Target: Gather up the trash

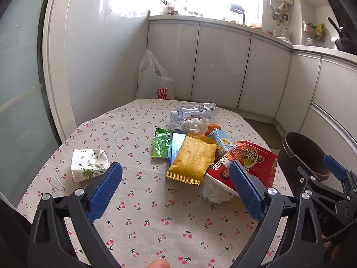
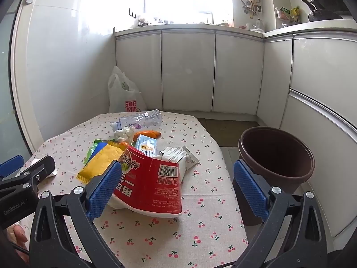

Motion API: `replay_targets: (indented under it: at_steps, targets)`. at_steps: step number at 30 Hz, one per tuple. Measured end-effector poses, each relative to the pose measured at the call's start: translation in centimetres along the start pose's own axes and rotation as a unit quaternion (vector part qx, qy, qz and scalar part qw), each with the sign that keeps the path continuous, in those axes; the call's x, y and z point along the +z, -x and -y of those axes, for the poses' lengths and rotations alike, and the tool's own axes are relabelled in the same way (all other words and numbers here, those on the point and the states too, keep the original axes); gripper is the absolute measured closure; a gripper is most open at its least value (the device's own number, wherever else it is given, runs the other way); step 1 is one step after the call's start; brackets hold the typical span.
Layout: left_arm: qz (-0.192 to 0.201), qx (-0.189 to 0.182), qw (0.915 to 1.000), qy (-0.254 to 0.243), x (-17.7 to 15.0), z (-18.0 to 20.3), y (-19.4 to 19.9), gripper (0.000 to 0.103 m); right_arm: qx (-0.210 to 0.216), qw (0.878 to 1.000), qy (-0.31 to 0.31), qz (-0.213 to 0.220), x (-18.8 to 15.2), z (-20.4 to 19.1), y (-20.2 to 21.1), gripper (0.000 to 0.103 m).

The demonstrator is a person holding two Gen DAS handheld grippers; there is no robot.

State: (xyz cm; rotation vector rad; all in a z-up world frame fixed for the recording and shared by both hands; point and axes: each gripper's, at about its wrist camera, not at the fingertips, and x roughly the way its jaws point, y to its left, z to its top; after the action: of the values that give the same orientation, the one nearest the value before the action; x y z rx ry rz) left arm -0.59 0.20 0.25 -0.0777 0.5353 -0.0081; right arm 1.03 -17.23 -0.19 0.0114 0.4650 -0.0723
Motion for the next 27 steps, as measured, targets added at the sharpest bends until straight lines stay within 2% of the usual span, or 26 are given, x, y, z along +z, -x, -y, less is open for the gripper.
replay_targets:
  at_steps: [27]
  targets:
    - [-0.001,-0.004,1.0,0.007,-0.28,0.14,-0.12,0.009,0.002,1.0,-0.002,0.004,-0.13,-0.01,0.08,0.007]
